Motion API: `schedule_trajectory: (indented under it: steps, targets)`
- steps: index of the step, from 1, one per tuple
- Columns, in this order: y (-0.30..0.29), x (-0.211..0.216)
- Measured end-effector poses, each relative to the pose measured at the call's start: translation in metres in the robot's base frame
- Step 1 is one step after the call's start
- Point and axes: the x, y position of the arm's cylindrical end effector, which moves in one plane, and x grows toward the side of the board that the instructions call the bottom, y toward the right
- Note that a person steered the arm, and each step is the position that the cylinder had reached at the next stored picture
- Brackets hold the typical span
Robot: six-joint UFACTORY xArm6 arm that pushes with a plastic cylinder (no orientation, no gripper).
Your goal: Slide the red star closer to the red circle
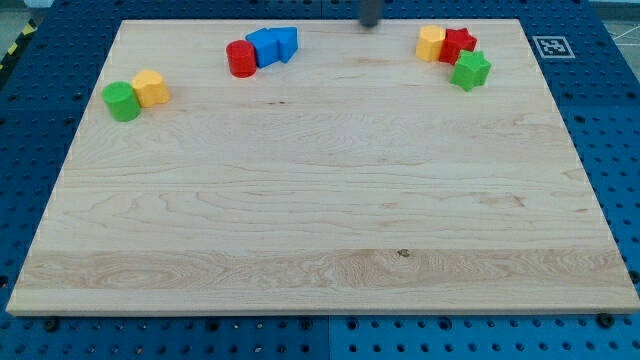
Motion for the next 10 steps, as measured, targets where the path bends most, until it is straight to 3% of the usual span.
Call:
schedule_trajectory:
  steps: [3,5,10]
  targets:
    - [0.238,0.002]
    - [0.178,0.038]
    - [0.109,0.042]
